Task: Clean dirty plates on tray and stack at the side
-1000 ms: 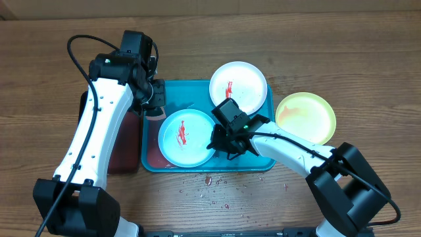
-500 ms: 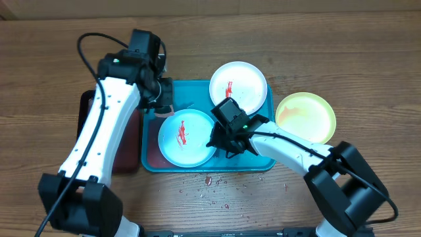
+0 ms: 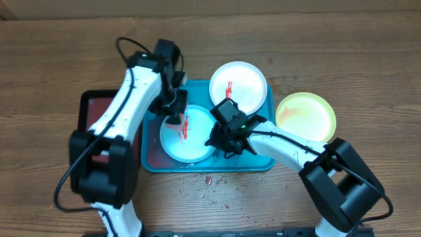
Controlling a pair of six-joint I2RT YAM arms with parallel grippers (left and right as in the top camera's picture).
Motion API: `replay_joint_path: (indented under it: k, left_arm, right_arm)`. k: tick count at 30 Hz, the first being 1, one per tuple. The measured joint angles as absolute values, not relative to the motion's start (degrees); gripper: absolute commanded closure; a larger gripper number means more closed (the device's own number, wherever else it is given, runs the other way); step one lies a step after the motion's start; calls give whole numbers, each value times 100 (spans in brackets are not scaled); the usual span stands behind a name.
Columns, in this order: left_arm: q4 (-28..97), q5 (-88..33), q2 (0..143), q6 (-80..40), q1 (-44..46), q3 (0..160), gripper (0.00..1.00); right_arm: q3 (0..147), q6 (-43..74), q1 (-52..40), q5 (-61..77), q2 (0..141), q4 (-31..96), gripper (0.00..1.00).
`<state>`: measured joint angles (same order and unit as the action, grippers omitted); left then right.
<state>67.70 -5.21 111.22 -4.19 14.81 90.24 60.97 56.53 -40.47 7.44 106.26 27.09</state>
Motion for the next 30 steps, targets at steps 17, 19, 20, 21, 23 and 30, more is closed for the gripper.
replay_joint_path:
  k: [17, 19, 20, 21, 23, 30]
  left_arm:
    - [5306, -158, 11240, -574, 1800, 7422, 96]
    - [5000, -148, 11078, -631, 1802, 7181, 96]
    - [4812, -143, 10967, -666, 1802, 7019, 96]
    - [4659, -139, 10873, -707, 1802, 6886, 96]
    - [4407, -123, 10755, -757, 1802, 6716, 96]
    - [3201, 25, 10733, -941, 1802, 6595, 96]
  right_arm:
    - [6097, 5548, -4049, 746, 10639, 2687, 96]
    - [6097, 5546, -4049, 746, 10641, 2687, 96]
    - [6097, 5546, -4049, 746, 10641, 2683, 96]
    - [6097, 5544, -4049, 744, 10641, 2681, 96]
    - [6097, 5548, -4049, 742, 10643, 2665, 96]
    - [6099, 5605, -3970, 683, 10648, 2591, 96]
